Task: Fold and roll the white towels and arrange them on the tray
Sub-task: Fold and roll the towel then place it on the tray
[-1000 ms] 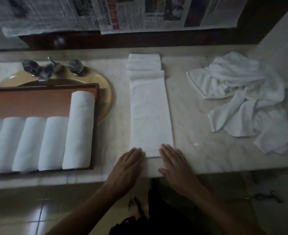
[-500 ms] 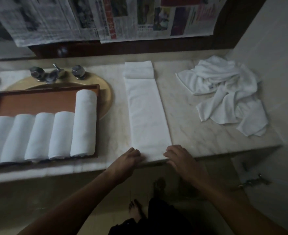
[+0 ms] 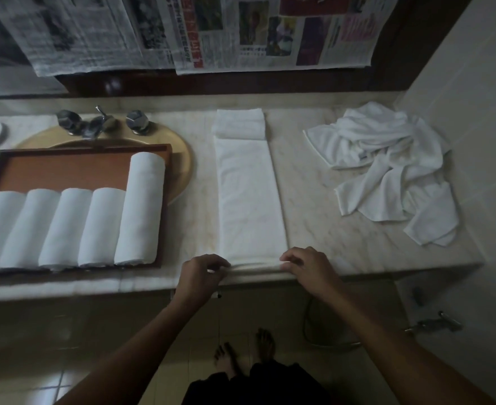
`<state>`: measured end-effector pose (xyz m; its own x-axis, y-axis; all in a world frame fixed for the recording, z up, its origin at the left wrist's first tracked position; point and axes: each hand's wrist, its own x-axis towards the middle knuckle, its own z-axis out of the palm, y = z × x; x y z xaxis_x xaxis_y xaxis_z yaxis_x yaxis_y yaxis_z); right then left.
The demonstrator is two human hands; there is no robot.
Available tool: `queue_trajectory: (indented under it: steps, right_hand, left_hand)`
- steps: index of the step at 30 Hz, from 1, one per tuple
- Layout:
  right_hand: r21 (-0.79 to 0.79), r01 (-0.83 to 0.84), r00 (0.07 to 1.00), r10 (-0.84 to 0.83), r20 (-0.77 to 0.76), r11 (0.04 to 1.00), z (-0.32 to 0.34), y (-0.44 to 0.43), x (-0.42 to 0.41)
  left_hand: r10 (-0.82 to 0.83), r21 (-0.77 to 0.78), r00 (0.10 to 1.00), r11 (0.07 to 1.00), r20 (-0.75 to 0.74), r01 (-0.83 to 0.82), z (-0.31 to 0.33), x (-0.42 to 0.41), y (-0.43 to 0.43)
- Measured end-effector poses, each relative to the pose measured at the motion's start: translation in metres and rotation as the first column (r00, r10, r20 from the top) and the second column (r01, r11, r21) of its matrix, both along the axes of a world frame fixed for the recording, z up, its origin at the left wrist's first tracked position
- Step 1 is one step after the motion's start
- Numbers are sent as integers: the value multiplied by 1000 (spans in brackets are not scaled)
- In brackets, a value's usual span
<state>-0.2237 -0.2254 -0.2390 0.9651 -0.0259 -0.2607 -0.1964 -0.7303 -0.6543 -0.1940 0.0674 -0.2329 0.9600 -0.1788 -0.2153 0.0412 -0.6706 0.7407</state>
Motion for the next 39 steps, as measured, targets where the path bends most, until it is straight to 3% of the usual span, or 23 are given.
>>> queue_trajectory:
  steps: [6,11,13,15,17,24,28,34,39]
  right_hand:
    - [-40,36,997,-33,66,999,-4,15,6]
    - [-164,-180,942,218,256,970,-9,31,7]
    - [-212,-267,897,322,302,940,-13,37,3]
    - [-262,-306,869,381,316,915,-17,38,-1]
    - [-277,-318,857,400,326,907,-21,35,-3]
    - [-323,-445,803,532,268,835,-17,24,1]
    - [-350,-469,785,565,256,811,-17,22,7]
    - [-371,-496,776,592,217,785,-17,19,9]
    - [-402,-481,776,592,218,779,-17,17,10]
  left_hand:
    - [112,73,989,992,-99,-105,3,14,-16]
    - [83,225,996,970,43,-91,3,11,-31]
    - [-81,282,983,959,163,33,-2,5,-33]
    - [-325,404,920,889,220,217,-9,0,-34]
    - [-466,505,858,805,215,310,-14,-2,-33]
    - [-686,629,708,628,169,458,-14,0,-17]
    - [-748,664,636,575,189,479,-12,8,-9]
    - [-756,629,625,585,195,512,-18,13,-2]
    - [-707,544,667,664,234,513,-20,15,3]
